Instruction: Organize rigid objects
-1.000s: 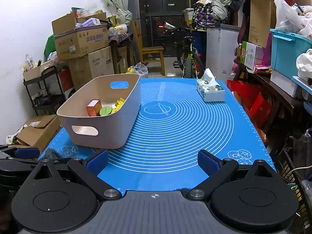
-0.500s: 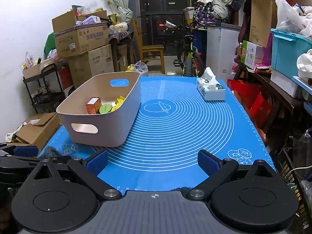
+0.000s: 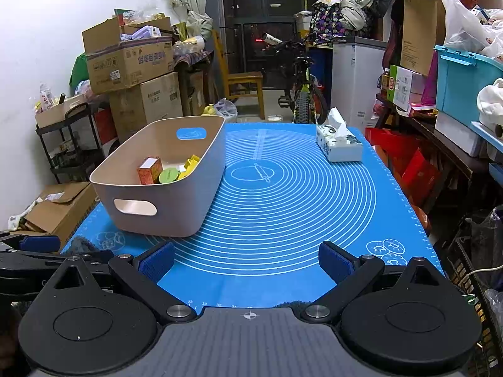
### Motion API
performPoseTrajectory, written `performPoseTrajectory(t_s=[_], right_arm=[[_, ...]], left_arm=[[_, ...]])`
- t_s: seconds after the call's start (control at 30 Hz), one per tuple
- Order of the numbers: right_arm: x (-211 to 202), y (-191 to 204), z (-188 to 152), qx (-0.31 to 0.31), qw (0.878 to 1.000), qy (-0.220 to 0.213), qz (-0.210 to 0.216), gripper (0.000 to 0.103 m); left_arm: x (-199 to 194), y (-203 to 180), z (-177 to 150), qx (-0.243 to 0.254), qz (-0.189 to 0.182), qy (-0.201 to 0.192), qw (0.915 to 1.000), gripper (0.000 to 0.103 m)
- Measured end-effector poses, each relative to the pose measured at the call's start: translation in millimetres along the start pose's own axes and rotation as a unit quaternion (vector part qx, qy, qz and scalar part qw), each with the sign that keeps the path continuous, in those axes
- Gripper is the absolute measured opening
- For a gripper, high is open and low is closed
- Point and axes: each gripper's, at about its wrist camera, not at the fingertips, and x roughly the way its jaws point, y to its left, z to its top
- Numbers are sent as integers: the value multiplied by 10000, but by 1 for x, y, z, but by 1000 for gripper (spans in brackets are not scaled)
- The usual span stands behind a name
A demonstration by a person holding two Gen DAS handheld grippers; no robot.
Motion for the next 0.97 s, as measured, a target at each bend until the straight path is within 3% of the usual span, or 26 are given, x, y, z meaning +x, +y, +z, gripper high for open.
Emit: performPoseTrajectory(t_s=[0.97], right_arm=[[1,1,0,-74,10000,48,0,98]], left_arm=[[0,0,1,-1,-32,1,10000,78]])
